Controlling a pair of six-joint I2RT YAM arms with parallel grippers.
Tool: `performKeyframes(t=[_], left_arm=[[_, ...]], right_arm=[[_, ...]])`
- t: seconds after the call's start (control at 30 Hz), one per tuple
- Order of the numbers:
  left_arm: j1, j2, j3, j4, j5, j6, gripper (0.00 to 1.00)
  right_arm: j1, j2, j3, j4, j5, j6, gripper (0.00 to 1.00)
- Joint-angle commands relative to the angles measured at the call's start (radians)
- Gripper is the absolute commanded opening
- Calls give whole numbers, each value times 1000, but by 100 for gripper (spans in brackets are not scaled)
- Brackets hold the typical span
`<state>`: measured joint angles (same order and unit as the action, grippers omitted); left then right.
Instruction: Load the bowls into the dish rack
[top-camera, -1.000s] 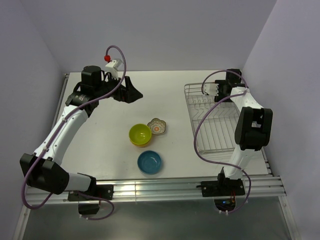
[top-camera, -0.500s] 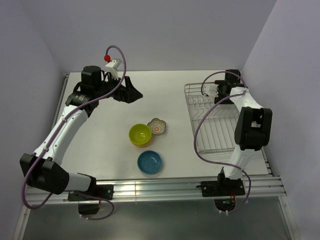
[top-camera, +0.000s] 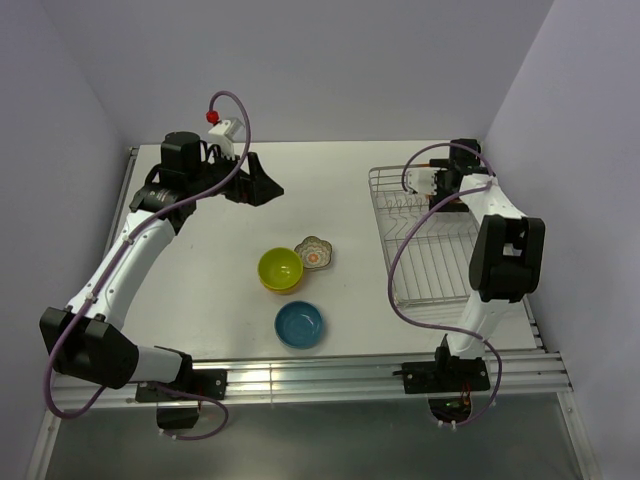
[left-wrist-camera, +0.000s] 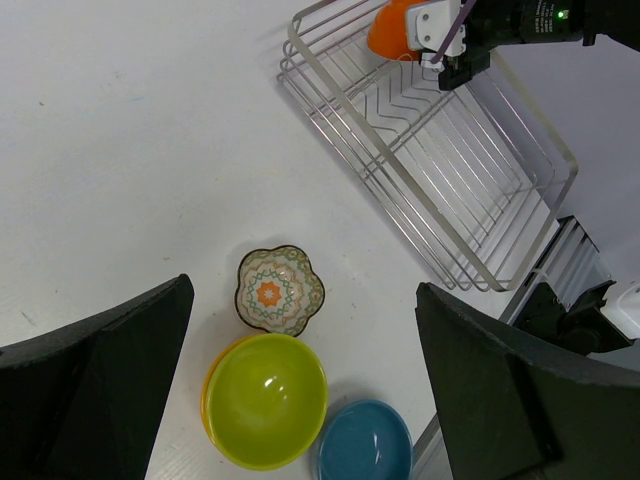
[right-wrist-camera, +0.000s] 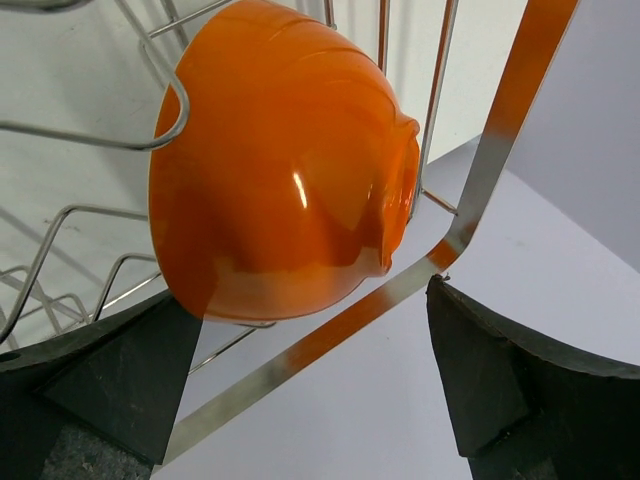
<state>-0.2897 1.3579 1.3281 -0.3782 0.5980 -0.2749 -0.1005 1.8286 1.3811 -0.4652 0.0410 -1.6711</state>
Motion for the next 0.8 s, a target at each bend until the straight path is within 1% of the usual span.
performKeyframes(t=[0.0,0.17,0.23,0.33,0.4,0.43,0.5,0.53,0.57,0.63,0.67,0.7,0.73,0.77], left_arm=[[4,-39,-7,30,17,17,99],[6,-40,0,1,14,35,100],[7,-33,14,-37,6,46,99],[14,-20,31,-89,-27,98,99],[21,-16,26,-146,-55,134,100],[24,-14,22,-162,-76,179,100],[35,-11,-1,-218,-105,229,99],[37,-2,-7,-240,-130,293,99],[38,4,-18,-270,-144,319,99],[38,36,-24,-300,-153,374,97],[38,50,-18,-338,-138,394,96],[38,64,-14,-358,-118,414,95],[38,84,-7,-384,-81,468,91],[38,87,-3,-419,-1,506,89]], right_arm=[[5,-81,18,-29,-6,-3,98],[5,-137,35,-69,-26,4,99],[5,-172,33,-85,-36,4,99],[5,-230,18,-101,-36,13,100],[5,-262,15,-118,-84,48,100],[5,-291,28,-139,-96,71,100],[7,-327,50,-180,-148,157,100],[7,-336,73,-194,-167,190,100],[8,-347,85,-207,-199,264,100],[15,-376,119,-242,-237,351,100],[19,-387,130,-253,-283,447,100],[19,-408,140,-283,-306,497,100],[21,-422,159,-297,-331,546,100],[21,-434,161,-311,-358,644,100]])
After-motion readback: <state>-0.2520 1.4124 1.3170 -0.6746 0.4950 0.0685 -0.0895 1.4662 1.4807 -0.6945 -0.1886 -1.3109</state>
